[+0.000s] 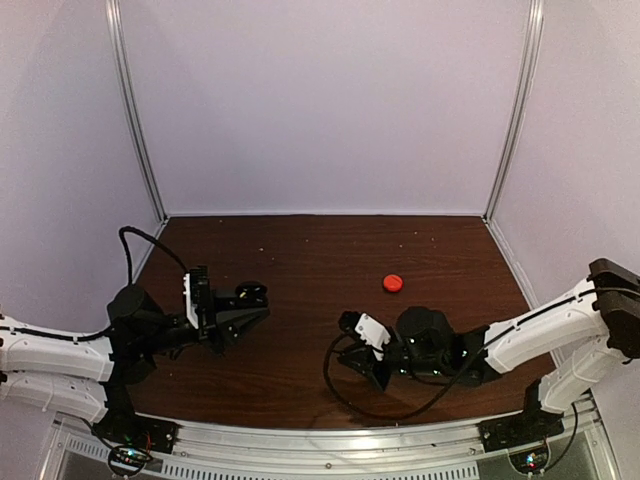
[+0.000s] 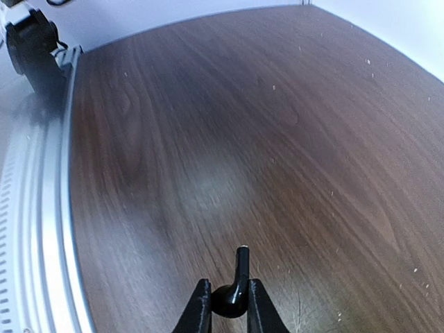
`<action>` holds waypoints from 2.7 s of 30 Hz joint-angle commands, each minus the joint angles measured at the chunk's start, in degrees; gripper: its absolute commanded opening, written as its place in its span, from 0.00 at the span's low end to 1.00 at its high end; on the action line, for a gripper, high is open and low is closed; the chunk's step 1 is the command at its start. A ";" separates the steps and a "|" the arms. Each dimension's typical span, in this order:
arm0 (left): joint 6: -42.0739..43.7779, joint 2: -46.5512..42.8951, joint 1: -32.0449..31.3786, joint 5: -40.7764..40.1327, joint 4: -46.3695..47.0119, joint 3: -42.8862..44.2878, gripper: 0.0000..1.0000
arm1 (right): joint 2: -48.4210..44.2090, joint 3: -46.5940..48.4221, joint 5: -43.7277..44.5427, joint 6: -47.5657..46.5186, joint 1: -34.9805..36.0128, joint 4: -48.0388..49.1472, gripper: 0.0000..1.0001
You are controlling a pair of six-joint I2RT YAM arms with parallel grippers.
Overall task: Insert the wireless bluetooth earbuds into the charging case
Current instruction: Pick up the right earbud from the center of the board, then insert the right earbud into the right side groove of the charging case.
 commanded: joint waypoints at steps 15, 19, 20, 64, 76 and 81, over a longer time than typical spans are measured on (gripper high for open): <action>10.01 -0.82 0.21 16.72 -13.89 2.47 0.11 | -16.82 22.10 -3.67 -9.21 9.36 -39.30 0.11; 8.81 2.09 0.06 21.75 -13.26 3.80 0.09 | -16.17 27.20 -2.34 -11.61 12.62 -44.22 0.11; 8.63 2.97 -0.08 23.01 -13.31 4.23 0.09 | -15.90 28.44 -1.85 -12.31 13.30 -45.56 0.11; 7.51 11.23 -4.01 29.83 -17.49 10.54 0.09 | 1.12 50.43 7.33 -24.19 18.60 -62.50 0.09; 7.77 11.37 -4.40 29.89 -18.01 11.01 0.10 | 2.77 51.61 7.65 -25.02 18.83 -63.76 0.08; 7.84 11.59 -4.79 29.92 -17.93 10.97 0.10 | 3.39 52.14 8.08 -25.34 18.86 -64.31 0.09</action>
